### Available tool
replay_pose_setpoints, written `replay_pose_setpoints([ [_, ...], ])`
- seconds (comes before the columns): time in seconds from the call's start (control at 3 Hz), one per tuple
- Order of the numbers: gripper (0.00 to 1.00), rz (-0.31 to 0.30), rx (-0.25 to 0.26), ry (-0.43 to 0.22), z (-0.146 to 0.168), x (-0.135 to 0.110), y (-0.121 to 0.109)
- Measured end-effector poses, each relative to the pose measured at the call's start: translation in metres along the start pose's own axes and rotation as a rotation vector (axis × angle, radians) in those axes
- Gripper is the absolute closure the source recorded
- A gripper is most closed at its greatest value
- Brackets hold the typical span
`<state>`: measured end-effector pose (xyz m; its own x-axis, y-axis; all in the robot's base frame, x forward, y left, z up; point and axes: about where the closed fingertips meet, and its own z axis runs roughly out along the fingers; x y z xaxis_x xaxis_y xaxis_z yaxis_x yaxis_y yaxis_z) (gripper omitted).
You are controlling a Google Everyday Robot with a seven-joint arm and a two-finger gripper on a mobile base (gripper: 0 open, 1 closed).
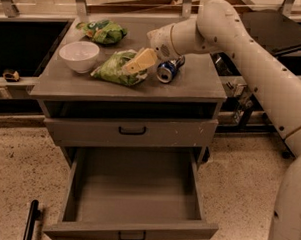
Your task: Pick green jalapeno chip bag from middle drawer and place on counter
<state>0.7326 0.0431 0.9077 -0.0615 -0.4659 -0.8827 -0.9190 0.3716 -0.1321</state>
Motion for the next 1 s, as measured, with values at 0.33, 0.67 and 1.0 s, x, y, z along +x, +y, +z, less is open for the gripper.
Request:
replay_pose_setpoints([
  [0.33, 0.00, -0.001, -0.012, 0.012, 0.002, 0.000, 0.002],
  [0.67, 0.00, 0.015, -0.051, 0.022, 0.007, -0.003, -0.007],
  [1.0, 0.00, -0.024, -0.028, -0.034, -0.018, -0.033, -0.017],
])
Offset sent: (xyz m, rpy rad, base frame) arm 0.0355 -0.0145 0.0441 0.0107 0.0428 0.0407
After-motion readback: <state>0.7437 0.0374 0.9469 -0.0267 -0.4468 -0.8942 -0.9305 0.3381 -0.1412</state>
